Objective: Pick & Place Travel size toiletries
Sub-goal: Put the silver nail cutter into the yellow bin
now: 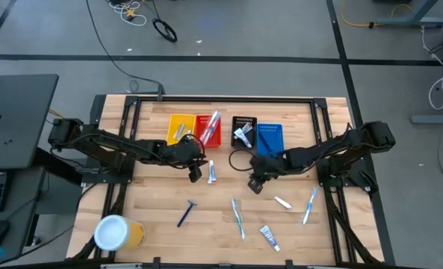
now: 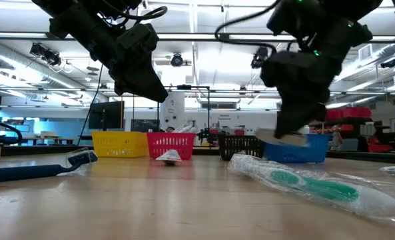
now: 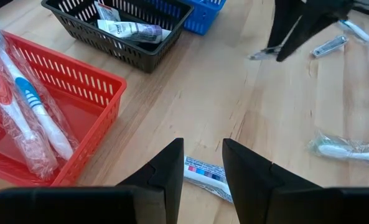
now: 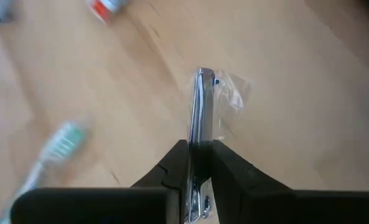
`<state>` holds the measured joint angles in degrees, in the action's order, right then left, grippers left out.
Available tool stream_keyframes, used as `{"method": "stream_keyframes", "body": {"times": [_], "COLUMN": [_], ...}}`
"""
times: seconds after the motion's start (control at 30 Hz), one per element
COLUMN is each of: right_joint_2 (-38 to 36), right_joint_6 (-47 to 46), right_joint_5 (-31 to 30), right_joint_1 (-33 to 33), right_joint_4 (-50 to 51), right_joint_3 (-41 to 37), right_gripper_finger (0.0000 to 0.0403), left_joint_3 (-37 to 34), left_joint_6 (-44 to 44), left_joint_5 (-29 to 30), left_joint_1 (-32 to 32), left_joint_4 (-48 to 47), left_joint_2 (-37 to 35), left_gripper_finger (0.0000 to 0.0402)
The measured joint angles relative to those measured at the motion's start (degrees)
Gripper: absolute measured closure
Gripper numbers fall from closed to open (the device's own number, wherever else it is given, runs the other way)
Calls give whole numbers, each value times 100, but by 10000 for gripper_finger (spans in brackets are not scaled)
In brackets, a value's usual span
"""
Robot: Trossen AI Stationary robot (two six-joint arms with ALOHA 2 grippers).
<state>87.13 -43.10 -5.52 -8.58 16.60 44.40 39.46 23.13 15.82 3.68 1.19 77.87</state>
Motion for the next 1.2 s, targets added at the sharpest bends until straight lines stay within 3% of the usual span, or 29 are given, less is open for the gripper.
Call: {"method": "stream_keyframes", "body": {"times": [0.4,0.6,0.9,1.2], "right_joint_2": [-4,-11,-13,-13], "right_joint_6": [1147,1414,1608,2020], "right_joint_5": [-28,-192,-452,-207], "right_joint_1": [17,127,219,219], "right_joint_4": [-1554,-1717,-1818,-1814], "right_joint_3": [2,7,4,-6], "right_gripper_finger": [352,352,352,352], "left_joint_3": [0,0,0,7], "left_joint_6": [0,-2,-395,-131], "left_joint_5": [-1,13,847,459], "left_joint_1": [-1,1,-2,-12], "left_joint_4": [0,48,690,1481], "left_joint_2": [1,1,1,-1], "left_gripper_finger": [284,284,284,284]}}
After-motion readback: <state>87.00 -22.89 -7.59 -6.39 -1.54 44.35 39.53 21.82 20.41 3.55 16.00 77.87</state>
